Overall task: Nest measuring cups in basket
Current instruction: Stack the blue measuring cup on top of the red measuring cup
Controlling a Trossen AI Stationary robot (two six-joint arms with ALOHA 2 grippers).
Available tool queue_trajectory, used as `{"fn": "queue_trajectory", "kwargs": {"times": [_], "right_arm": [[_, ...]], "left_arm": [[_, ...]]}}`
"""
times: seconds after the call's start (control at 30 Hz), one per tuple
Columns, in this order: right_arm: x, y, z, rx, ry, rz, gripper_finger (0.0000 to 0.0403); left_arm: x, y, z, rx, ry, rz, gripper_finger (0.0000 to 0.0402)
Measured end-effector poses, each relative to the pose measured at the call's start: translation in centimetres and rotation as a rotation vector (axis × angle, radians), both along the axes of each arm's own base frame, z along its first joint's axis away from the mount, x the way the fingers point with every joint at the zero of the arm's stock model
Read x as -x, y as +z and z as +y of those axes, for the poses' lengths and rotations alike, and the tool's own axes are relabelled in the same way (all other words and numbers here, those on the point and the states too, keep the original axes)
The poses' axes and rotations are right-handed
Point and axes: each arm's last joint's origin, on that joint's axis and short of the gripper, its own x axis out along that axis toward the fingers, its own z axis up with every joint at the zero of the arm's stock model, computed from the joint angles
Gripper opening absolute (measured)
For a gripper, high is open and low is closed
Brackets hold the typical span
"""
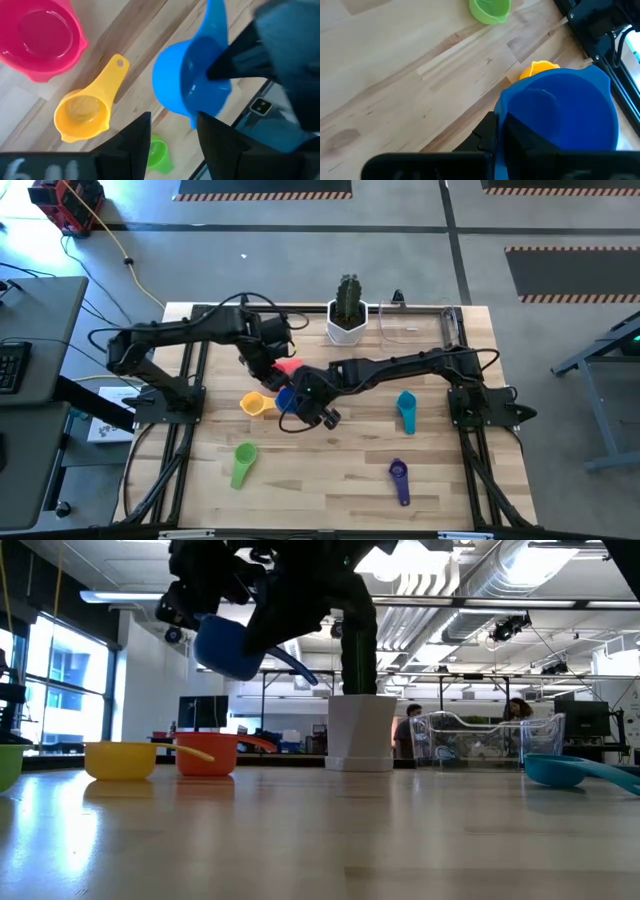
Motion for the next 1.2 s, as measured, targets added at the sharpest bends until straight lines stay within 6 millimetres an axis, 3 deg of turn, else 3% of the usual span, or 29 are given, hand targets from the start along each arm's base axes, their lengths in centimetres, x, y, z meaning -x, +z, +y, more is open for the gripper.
{"fn": "queue_trajectory", "kwargs": {"times": [0.3,0.7,0.97,1.2], "right_arm": [[0.4,-0.3,0.1,-0.058,0.016,0.052,0.0004],[0.7,-0.6,-0.8,-0.112,-0.020,0.113,0.0004],[1.2,-1.4,-1.4,-0.133,-0.134,0.221,0.0003],[0.3,-4.8,-0.5,-0.118,-0.167,0.299,0.0002]], "left_arm": [[-0.9,-1.6,0.2,-0.012,-0.096,0.047,0.0147],[-0.9,-1.7,0.5,-0.148,-0.315,-0.006,0.0147],[1.4,-0.5,-0.3,-0.136,-0.356,0.077,0.0147],[3.1,1.5,-0.9,-0.200,-0.331,0.017,0.0147]]}}
